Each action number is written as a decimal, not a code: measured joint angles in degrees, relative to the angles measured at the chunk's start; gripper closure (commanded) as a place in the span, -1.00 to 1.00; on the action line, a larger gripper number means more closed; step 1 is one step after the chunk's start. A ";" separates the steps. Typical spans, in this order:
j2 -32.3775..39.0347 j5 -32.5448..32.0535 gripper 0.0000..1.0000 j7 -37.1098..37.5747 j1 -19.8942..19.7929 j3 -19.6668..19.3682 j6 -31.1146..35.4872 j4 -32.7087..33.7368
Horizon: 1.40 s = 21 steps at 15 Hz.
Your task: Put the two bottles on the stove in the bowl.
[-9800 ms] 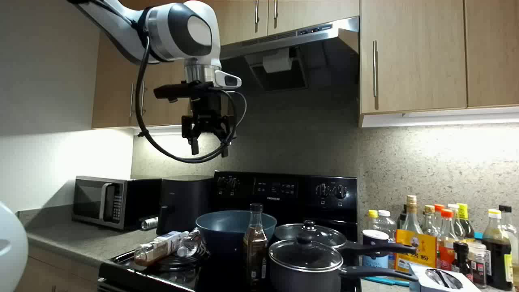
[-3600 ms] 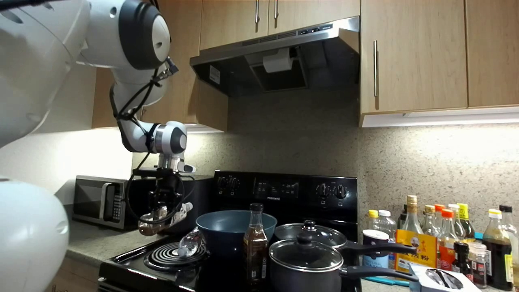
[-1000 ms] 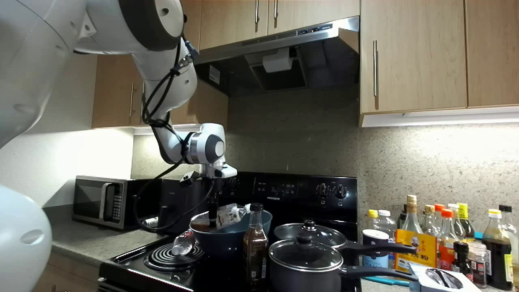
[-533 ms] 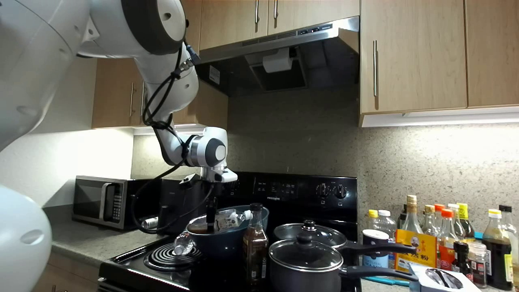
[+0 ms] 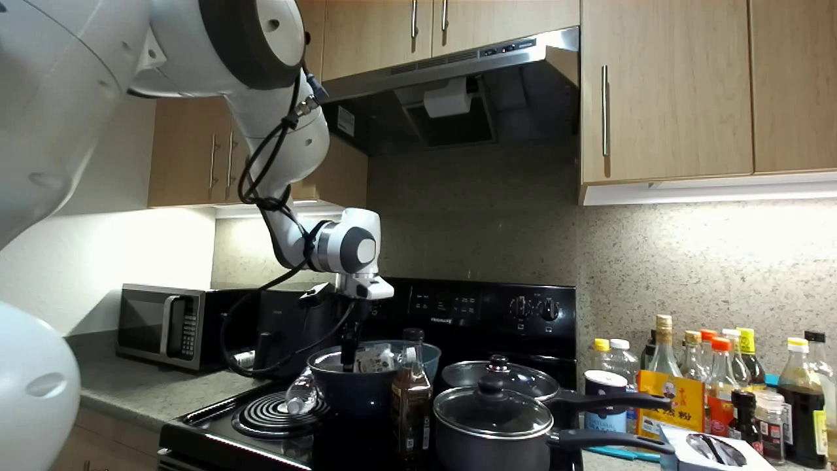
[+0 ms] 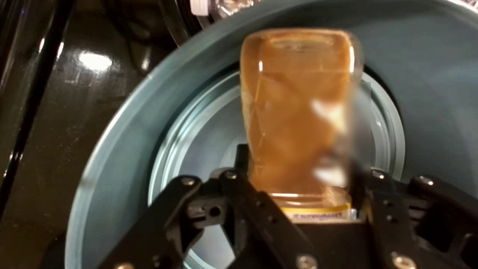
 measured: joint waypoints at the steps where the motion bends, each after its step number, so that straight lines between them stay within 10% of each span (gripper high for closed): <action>1: 0.27 0.29 0.43 0.00 -0.12 -0.06 0.00 0.01; 2: 0.56 0.37 -0.57 0.00 -0.17 -0.17 0.00 0.03; 6: 1.28 0.29 -0.93 0.00 -0.17 -0.70 0.03 0.14; 21: -7.26 -10.05 -1.00 -4.27 7.41 4.29 -1.73 0.09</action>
